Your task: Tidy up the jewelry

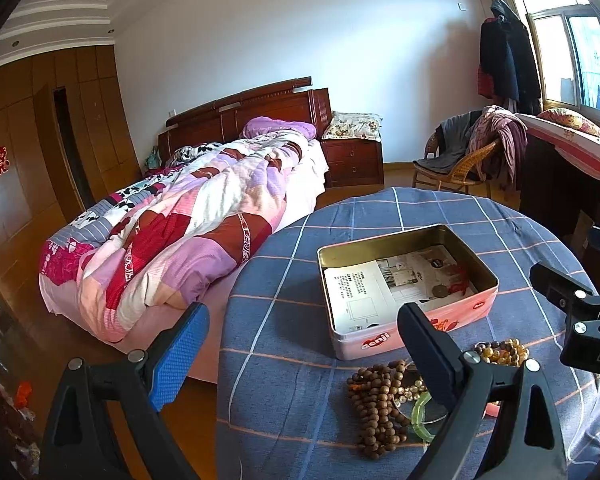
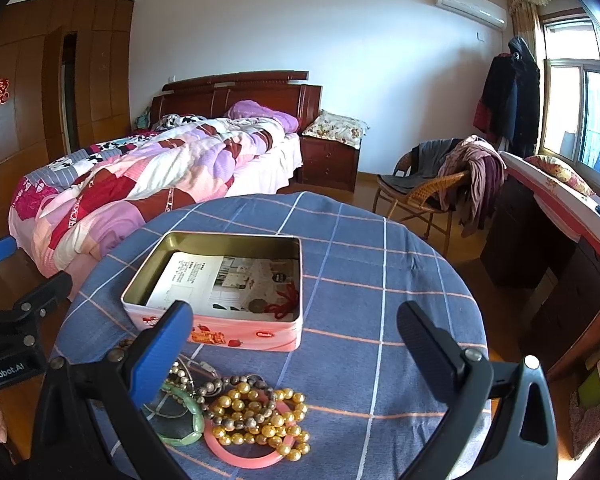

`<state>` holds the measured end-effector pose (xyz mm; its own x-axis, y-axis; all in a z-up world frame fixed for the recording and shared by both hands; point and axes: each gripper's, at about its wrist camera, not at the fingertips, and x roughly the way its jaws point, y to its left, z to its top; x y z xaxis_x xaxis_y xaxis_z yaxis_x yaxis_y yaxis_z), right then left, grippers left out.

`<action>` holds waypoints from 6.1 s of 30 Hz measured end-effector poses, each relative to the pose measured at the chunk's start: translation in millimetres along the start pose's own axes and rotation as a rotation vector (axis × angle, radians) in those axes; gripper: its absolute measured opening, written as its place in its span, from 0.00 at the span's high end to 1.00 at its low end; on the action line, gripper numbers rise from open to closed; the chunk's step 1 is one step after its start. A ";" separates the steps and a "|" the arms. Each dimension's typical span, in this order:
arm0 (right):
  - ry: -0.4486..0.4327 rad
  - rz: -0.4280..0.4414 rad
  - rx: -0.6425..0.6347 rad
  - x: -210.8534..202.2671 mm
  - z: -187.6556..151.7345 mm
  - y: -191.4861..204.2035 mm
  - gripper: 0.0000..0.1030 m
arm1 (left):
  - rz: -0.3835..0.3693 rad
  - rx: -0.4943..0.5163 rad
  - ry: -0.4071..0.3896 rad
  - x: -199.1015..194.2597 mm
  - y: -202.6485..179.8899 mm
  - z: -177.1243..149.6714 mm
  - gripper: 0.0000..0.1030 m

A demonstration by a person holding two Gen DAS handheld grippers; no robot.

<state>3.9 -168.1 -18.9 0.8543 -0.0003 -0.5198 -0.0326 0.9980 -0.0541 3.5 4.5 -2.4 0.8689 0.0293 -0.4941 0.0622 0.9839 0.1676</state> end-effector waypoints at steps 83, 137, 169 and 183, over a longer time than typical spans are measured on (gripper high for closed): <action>0.140 -0.047 -0.025 32.2 -57.1 -33.4 0.04 | -0.123 0.070 0.184 45.4 -30.4 -55.9 0.41; 0.251 0.234 -0.187 42.8 -64.7 4.9 0.85 | -0.202 0.044 0.145 46.4 -19.0 -49.5 0.85; 0.080 0.308 -0.154 11.1 -15.0 1.3 0.90 | -0.212 0.008 0.062 40.5 1.6 -12.2 0.85; 0.028 0.297 -0.150 36.4 30.3 0.9 0.90 | -0.201 0.076 0.052 66.6 -8.1 29.0 0.85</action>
<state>50.7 -165.3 -12.1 0.7817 0.2856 -0.5544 -0.3559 0.9343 -0.0205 75.2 -6.6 -11.9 0.8087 -0.1551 -0.5674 0.2702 0.9548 0.1242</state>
